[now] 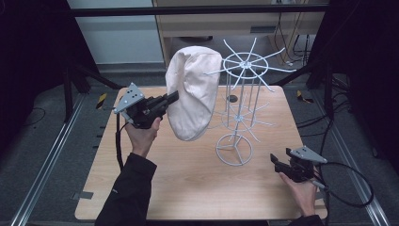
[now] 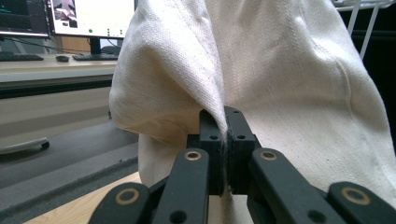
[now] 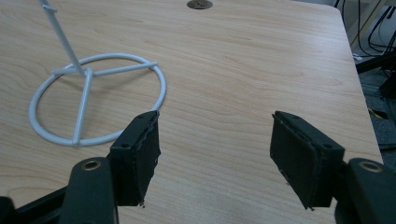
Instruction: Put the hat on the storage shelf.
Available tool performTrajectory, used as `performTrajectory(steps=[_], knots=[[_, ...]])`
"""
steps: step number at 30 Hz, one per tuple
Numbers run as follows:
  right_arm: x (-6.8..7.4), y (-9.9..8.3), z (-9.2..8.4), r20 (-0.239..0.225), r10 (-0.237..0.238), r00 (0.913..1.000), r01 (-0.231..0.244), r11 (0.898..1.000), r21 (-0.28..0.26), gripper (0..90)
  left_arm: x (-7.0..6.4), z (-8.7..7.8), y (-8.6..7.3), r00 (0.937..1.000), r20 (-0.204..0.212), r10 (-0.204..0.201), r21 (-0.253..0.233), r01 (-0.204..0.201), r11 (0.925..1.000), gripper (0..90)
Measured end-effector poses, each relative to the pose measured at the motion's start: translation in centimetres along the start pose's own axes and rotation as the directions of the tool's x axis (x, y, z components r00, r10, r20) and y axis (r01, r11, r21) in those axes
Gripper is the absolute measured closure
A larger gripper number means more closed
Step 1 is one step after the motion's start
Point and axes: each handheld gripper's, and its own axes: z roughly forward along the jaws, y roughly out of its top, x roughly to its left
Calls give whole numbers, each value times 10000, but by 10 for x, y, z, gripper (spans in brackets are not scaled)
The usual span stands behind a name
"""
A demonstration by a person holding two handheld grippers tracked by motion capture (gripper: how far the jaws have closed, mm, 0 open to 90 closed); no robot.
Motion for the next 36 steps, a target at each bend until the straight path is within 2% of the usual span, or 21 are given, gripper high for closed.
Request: performTrajectory(steps=[7,12,24,30,36], knots=[[0,0,0,-3,3,10000,-3,10000,7,331,0,1,-1,9999,-133,27,46,-26,10000,870],[0,0,0,-2,-4,10000,4,10000,2,331,0,4,0,9999,-151,12,281,-8,9996,863],[0,0,0,-26,-3,10000,3,10000,10,330,-4,14,-2,9987,-507,67,844,-24,9964,861],[0,0,0,-18,11,10000,-11,10000,-1,330,-6,17,-3,9975,-662,249,946,-186,9953,856],[0,0,0,-21,4,10000,-4,10000,-3,330,-6,19,-5,9973,-696,253,1006,-182,9948,850]])
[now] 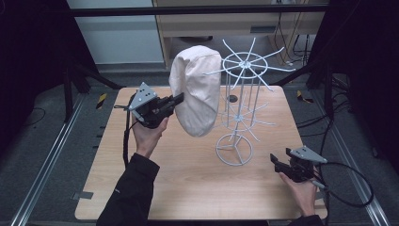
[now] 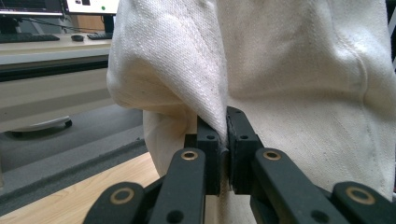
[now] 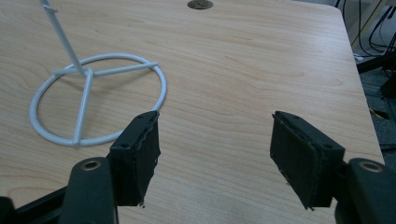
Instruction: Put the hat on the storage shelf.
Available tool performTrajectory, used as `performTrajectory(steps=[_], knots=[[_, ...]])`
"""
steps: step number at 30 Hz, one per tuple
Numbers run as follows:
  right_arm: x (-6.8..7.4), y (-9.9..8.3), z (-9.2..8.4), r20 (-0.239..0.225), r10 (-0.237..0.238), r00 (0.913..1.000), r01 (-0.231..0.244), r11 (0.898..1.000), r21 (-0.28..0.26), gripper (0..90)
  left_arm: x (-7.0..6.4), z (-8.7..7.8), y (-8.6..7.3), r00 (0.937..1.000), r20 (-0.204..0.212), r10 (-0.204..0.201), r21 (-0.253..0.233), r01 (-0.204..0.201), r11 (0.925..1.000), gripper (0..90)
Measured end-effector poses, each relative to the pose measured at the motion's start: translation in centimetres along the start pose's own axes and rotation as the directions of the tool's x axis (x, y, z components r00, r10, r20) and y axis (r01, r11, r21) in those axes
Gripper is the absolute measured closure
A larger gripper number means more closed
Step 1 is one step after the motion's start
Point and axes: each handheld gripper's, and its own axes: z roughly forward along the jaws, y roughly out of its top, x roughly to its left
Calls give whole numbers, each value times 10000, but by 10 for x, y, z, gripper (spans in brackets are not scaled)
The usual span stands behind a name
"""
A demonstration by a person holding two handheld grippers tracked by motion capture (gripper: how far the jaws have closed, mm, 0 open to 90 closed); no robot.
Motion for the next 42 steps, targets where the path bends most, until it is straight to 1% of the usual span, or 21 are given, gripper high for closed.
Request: performTrajectory(steps=[4,5,7,9,11,12,15,21,24,29,31,36,40,42], knots=[[0,0,0,-16,8,10000,-8,10000,8,330,0,1,-1,10000,-1,0,10,0,10000,839],[0,0,0,-14,8,10000,-8,10000,8,330,0,1,-1,10000,-3,-13,22,13,10000,820],[0,0,0,-17,10,10000,-10,10000,7,330,0,1,-1,10000,11,-41,47,41,10000,810],[0,0,0,-19,8,10000,-8,10000,5,330,0,2,-2,10000,32,-32,98,32,9999,817],[0,0,0,-20,8,10000,-8,10000,2,330,-1,3,-3,10000,22,64,172,-64,9998,831],[0,0,0,-16,5,10000,-5,10000,3,330,-2,4,-3,10000,25,11,162,-11,9999,837],[0,0,0,2,-4,10000,4,10000,1,330,-2,4,-3,10000,27,14,178,-14,9998,836],[0,0,0,-20,11,10000,-11,10000,-2,329,-1,2,-5,10000,71,2,184,-3,9998,780],[0,0,0,-20,18,10000,-18,10000,1,329,2,1,-7,9999,113,-7,267,4,9996,753],[1,0,0,-2,-3,10000,3,10000,27,328,4,-1,-8,9999,134,-31,295,27,9996,725],[1,0,1,1,-2,10000,2,10000,27,327,4,-2,-8,9999,123,-34,307,30,9995,715],[1,0,1,-13,19,10000,-19,10000,25,327,4,-1,-8,9999,118,34,325,-38,9995,741],[1,0,0,7,-4,10000,4,10000,15,327,5,-1,-9,9999,113,-6,338,2,9994,737],[0,0,0,7,-5,10000,5,10000,17,327,6,-1,-9,9999,111,-49,303,46,9995,692]])
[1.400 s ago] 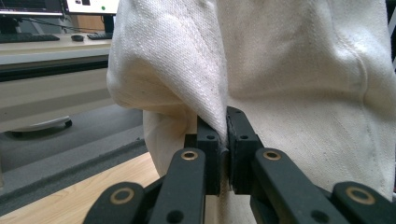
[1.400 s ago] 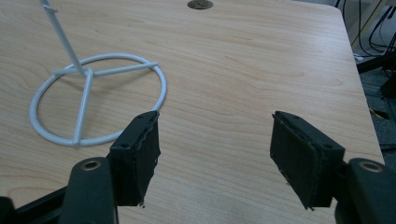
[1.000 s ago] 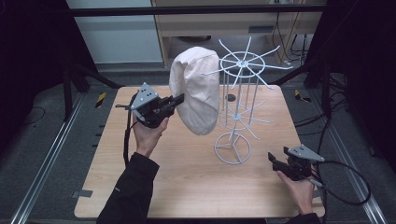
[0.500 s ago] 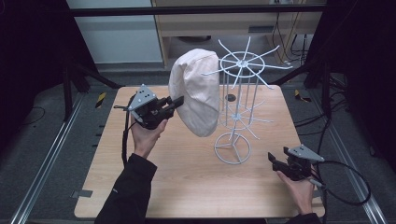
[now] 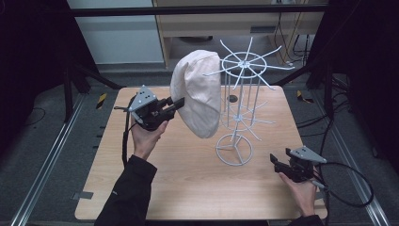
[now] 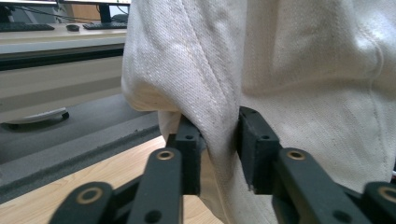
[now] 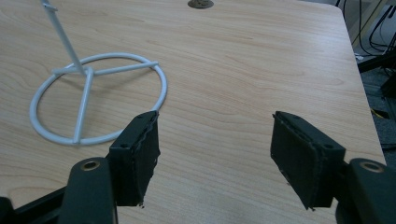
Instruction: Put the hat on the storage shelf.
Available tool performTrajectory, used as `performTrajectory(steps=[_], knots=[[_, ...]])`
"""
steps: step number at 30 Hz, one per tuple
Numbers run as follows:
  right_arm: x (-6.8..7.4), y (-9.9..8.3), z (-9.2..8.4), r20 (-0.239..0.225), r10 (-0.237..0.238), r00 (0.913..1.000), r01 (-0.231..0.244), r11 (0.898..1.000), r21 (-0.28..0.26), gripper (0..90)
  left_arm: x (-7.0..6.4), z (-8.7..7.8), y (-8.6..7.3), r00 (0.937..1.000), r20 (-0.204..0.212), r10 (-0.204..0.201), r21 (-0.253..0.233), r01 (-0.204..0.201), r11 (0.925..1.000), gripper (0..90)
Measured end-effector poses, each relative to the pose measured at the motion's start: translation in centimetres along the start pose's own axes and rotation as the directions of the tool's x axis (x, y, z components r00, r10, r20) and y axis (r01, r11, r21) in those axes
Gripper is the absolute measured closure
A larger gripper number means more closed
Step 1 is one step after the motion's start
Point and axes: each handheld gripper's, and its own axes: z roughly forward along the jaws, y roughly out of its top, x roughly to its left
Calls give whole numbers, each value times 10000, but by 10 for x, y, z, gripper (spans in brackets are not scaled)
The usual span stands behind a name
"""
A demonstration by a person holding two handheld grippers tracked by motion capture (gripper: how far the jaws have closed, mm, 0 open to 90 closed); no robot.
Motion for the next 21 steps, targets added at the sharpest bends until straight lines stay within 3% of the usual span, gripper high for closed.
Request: performTrajectory(steps=[13,21], knots=[[0,0,0,-4,22,10000,-22,10000,8,327,5,-9,-3,10000,-71,-69,-88,68,9999,587],[1,0,0,-16,64,10000,-64,10000,6,319,8,-36,-10,9992,-404,68,53,-66,10000,507]])
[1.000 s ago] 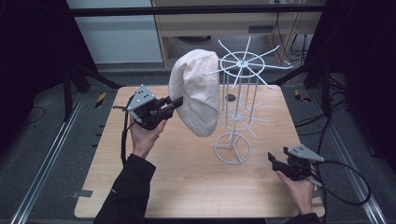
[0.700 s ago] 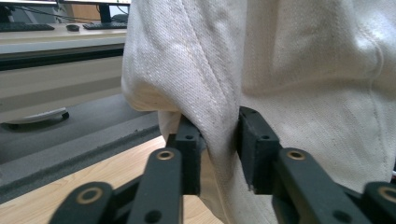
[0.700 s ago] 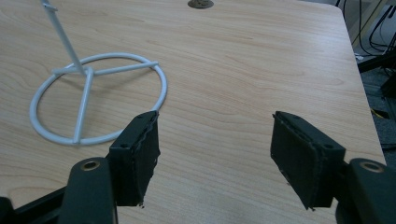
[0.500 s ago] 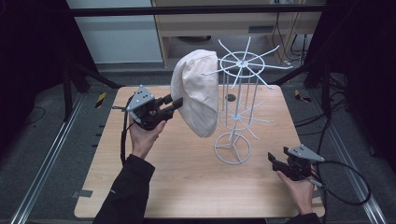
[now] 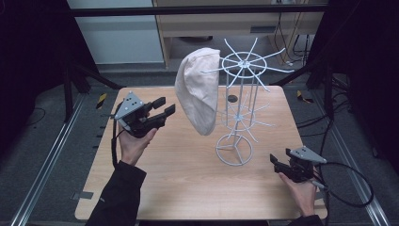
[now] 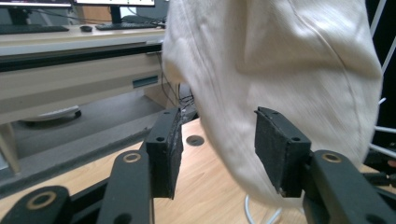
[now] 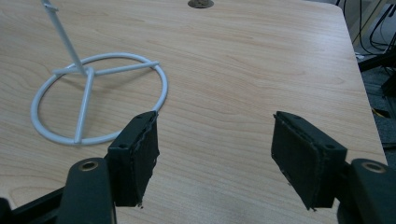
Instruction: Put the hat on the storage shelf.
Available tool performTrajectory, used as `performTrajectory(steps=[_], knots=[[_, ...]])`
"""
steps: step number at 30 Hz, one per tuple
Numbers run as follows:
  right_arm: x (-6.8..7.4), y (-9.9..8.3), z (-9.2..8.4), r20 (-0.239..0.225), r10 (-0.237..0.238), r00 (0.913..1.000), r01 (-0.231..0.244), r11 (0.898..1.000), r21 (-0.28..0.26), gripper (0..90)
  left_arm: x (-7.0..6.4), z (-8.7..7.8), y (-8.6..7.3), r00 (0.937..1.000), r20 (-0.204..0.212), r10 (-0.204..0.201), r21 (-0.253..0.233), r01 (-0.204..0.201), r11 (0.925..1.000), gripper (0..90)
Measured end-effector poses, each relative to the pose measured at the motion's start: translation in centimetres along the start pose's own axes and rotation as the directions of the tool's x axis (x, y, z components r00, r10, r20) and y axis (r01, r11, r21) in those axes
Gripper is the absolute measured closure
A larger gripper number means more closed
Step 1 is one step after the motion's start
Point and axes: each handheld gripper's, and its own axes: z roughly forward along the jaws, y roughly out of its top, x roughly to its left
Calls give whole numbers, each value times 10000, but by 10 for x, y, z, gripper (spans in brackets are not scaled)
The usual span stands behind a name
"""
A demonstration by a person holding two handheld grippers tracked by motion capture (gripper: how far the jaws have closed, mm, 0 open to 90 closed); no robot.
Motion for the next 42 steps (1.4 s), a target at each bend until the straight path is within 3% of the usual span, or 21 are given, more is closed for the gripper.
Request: performTrajectory(steps=[4,10,15,18,21,22,23,24,25,26,27,28,30,32,33,34,35,42], knots=[[0,0,0,6,7,10000,-7,10000,3,316,4,-11,-7,9998,-213,43,216,-38,9998,478],[0,0,0,17,-25,10000,25,10000,4,310,13,-33,-25,9970,-724,-276,544,316,9980,448],[0,0,0,-16,17,10000,-17,10000,9,294,23,-52,-46,9880,-1462,-500,946,642,9934,413],[1,0,0,-62,109,9999,-108,9999,31,282,25,-59,-55,9843,-1678,-544,1059,729,9917,391],[2,1,0,-109,179,9998,-179,9998,44,265,31,-69,-74,9744,-2124,-736,1473,1064,9834,359],[2,1,0,-139,159,9998,-158,9999,58,259,31,-69,-74,9744,-2124,-736,1473,1064,9834,346],[2,0,0,-132,142,9998,-141,9999,97,255,34,-74,-84,9688,-2322,-866,1657,1272,9780,341],[2,0,0,-130,109,9999,-107,9999,109,252,34,-74,-84,9688,-2322,-866,1657,1272,9780,337],[3,0,0,-137,112,9998,-110,9999,112,250,36,-78,-95,9629,-2543,-898,1899,1408,9717,330],[3,0,0,-137,112,9998,-110,9999,112,250,36,-78,-95,9629,-2543,-898,1899,1408,9717,322],[3,0,0,-147,144,9998,-142,9998,101,244,38,-82,-106,9570,-2739,-955,2146,1575,9639,318],[3,0,0,-147,144,9998,-142,9998,101,244,38,-82,-106,9570,-2739,-955,2146,1575,9639,314],[3,0,1,-161,162,9997,-160,9998,136,232,41,-86,-120,9515,-2939,-911,2563,1703,9515,306],[3,0,1,-181,190,9997,-187,9997,169,222,41,-87,-124,9497,-3006,-878,2662,1720,9484,294],[3,0,0,-187,179,9997,-176,9997,173,219,41,-90,-133,9462,-3134,-803,2908,1762,9404,290],[3,0,0,-187,179,9997,-176,9997,173,219,41,-90,-133,9462,-3134,-803,2908,1762,9404,284],[3,0,0,-191,176,9997,-173,9997,177,213,42,-92,-140,9428,-3251,-741,3085,1798,9341,284],[3,0,-2,-212,199,9996,-196,9997,141,202,46,-96,-148,9354,-3468,-690,3109,1841,9324,279]])
